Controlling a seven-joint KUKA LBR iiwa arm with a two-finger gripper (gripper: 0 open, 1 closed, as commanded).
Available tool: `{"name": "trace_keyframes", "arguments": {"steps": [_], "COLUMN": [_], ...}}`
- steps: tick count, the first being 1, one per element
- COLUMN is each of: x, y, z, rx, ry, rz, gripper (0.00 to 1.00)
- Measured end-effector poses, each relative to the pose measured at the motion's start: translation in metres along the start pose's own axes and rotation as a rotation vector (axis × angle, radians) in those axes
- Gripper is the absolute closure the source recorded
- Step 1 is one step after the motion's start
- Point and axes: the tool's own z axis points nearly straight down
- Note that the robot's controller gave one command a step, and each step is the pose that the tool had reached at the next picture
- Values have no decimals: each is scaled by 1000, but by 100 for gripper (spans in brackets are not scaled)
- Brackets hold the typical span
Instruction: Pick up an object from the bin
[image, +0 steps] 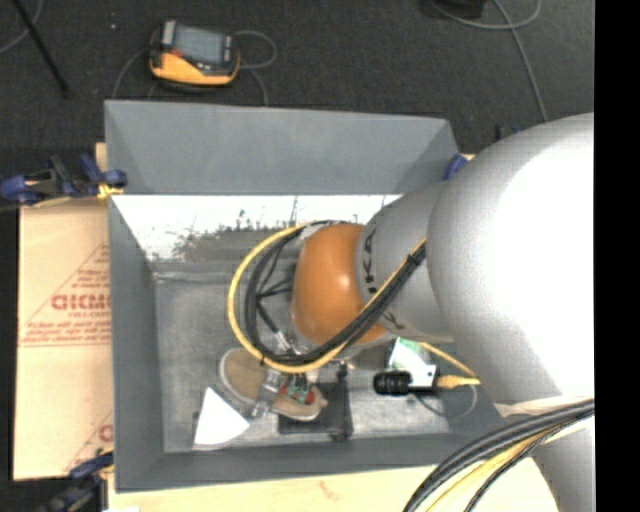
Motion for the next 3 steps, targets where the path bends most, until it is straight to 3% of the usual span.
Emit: {"name": "trace_keyframes", "arguments": {"steps": [3], "x": [0], "y": [-1], "z": [-33], "rx": [5], "ry": [3], "rz": [-3], "gripper": [100]}}
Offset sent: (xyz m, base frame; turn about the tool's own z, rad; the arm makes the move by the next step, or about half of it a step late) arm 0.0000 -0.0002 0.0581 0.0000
